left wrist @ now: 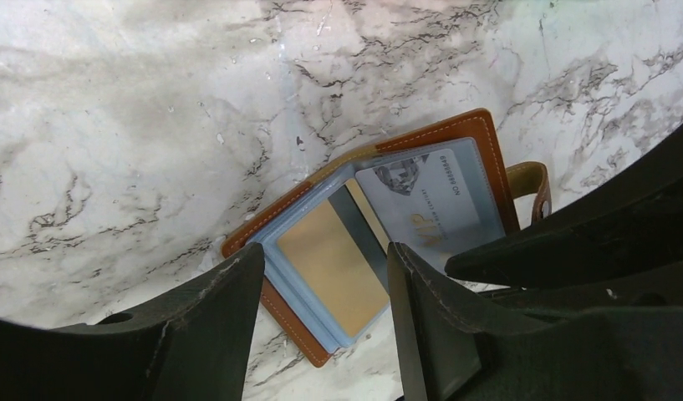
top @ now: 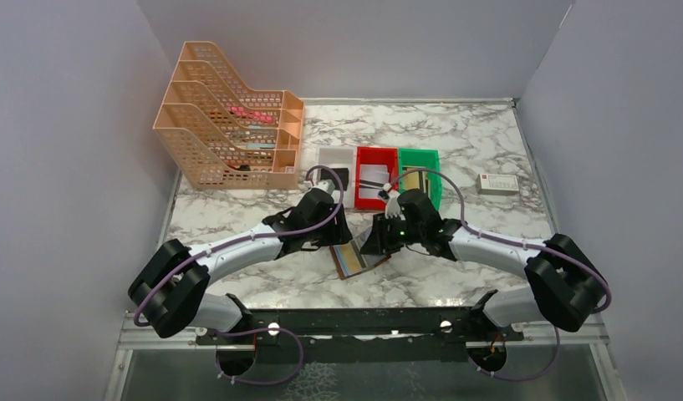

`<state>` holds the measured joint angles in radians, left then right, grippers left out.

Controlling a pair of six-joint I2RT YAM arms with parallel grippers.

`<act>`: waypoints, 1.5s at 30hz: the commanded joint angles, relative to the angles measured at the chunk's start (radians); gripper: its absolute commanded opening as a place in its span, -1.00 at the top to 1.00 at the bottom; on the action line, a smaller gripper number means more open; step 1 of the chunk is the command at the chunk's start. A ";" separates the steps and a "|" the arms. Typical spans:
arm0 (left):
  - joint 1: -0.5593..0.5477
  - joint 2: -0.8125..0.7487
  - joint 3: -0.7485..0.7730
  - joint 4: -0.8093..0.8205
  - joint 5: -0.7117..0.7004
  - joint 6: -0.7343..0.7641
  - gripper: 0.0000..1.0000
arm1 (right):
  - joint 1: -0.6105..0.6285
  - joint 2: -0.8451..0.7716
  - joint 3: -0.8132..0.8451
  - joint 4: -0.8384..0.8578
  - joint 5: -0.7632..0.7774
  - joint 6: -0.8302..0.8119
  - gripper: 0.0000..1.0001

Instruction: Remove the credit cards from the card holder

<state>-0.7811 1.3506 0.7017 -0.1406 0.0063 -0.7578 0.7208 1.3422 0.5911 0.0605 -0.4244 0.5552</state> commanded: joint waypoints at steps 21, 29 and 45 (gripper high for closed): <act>-0.044 0.144 0.117 0.087 0.207 0.124 -0.17 | 0.005 0.187 0.059 -0.237 0.476 0.011 0.33; -0.072 0.228 0.150 0.087 0.217 0.130 -0.17 | 0.005 0.164 0.030 -0.204 0.451 0.053 0.33; -0.078 0.235 0.047 -0.039 0.004 0.114 -0.09 | 0.005 0.139 0.007 -0.190 0.434 0.091 0.34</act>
<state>-0.8562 1.5818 0.7979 -0.0605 0.1322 -0.6548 0.7208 1.4658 0.6456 -0.0467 -0.0048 0.6304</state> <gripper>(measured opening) 0.547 0.332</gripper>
